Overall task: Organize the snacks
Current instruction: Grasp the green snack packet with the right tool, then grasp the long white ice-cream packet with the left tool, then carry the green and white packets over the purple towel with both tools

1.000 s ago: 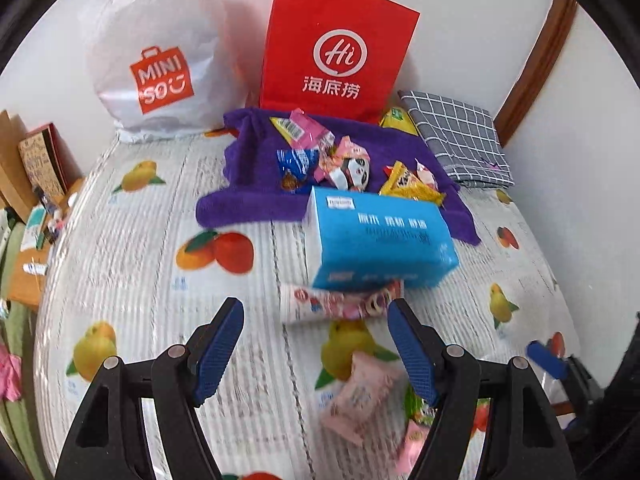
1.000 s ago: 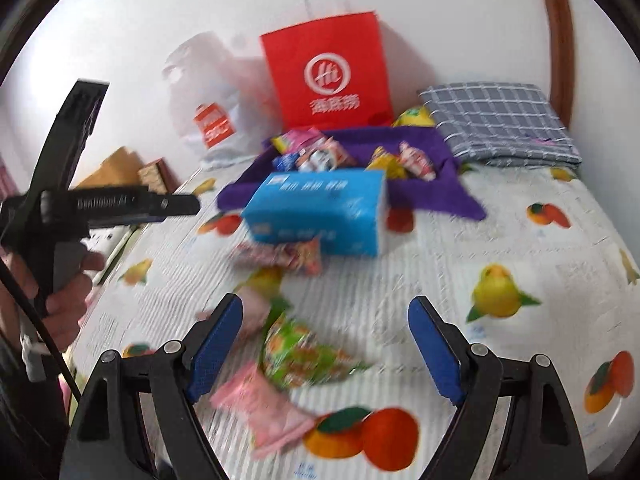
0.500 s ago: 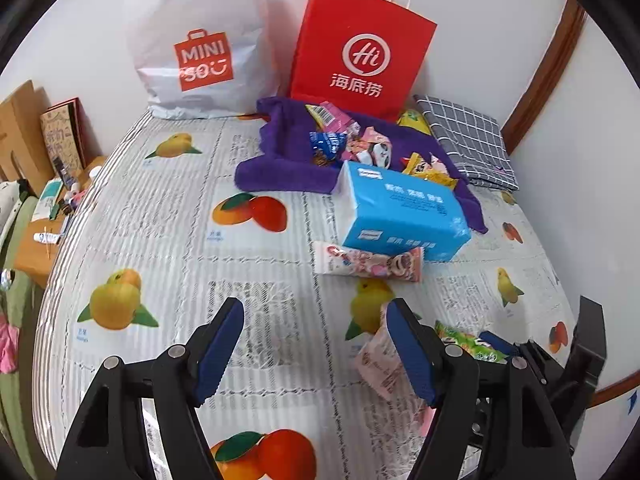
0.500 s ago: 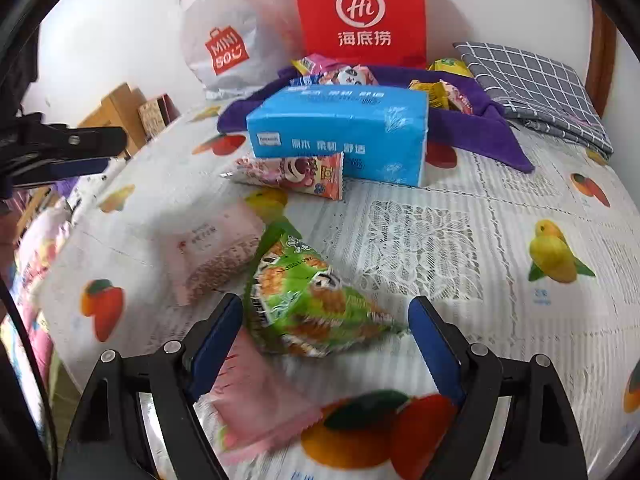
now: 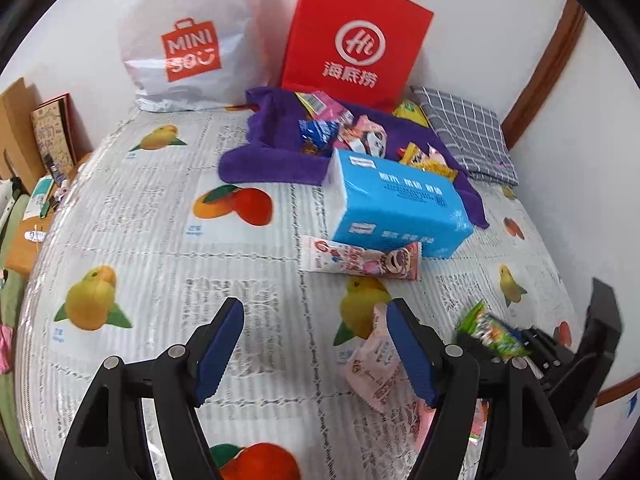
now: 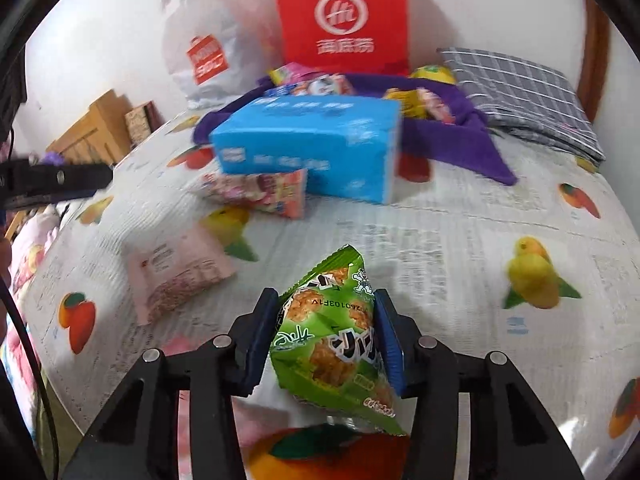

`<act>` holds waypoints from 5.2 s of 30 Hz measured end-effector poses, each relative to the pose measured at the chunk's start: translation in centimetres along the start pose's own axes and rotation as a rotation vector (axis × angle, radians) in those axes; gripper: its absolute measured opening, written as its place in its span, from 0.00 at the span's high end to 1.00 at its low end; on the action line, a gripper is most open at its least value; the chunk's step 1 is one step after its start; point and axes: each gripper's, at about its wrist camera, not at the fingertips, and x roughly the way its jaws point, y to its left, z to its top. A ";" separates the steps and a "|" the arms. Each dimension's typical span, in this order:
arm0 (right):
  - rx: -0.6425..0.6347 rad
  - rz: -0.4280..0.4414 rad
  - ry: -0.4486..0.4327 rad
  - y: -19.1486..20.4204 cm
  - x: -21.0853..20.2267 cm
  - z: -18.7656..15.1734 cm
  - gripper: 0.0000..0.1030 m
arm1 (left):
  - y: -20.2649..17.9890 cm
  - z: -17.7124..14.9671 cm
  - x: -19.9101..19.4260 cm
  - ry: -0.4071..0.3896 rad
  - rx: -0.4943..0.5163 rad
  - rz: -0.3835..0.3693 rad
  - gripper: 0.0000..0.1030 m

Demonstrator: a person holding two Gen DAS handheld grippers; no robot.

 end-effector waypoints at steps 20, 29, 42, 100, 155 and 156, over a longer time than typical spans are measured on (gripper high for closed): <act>0.114 -0.092 -0.027 -7.6 0.9 1.1 0.54 | -4.5 3.0 9.4 0.109 -0.096 -0.025 0.32; 0.126 -0.028 -0.029 -7.9 1.0 1.0 0.54 | -5.8 3.5 10.2 0.089 -0.083 0.038 0.48; 0.107 -0.041 -0.034 -7.6 0.9 0.9 0.54 | -1.7 1.0 7.4 0.147 -0.057 0.099 0.72; 0.008 -0.081 -0.031 -7.5 -2.2 -1.1 0.36 | -3.6 0.0 6.1 0.113 0.414 0.111 0.35; 0.057 -0.108 -0.213 -3.3 -8.0 9.7 0.54 | -0.3 4.7 -1.8 -0.079 0.089 -0.064 0.85; 0.059 -0.111 -0.215 -3.3 -8.0 9.9 0.54 | -0.3 4.9 -1.9 -0.081 0.087 -0.061 0.85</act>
